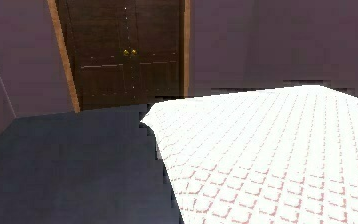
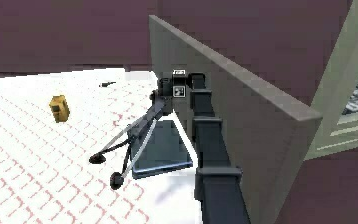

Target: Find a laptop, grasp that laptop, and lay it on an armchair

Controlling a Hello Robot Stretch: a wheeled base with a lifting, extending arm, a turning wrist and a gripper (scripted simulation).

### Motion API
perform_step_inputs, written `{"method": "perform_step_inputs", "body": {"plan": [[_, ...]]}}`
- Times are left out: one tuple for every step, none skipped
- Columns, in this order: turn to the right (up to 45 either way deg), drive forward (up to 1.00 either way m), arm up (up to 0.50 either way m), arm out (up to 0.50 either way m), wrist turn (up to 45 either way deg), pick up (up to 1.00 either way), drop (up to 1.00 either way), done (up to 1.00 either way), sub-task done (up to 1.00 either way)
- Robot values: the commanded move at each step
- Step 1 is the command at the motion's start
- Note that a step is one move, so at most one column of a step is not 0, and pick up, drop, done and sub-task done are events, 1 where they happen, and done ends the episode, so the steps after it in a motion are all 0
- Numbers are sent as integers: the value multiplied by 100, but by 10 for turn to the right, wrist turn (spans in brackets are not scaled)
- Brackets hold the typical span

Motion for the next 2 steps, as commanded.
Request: {"method": "perform_step_inputs", "body": {"plan": [[0,0,0,0,450,0,0,0,0],[0,0,0,0,300,0,0,0,0]]}}
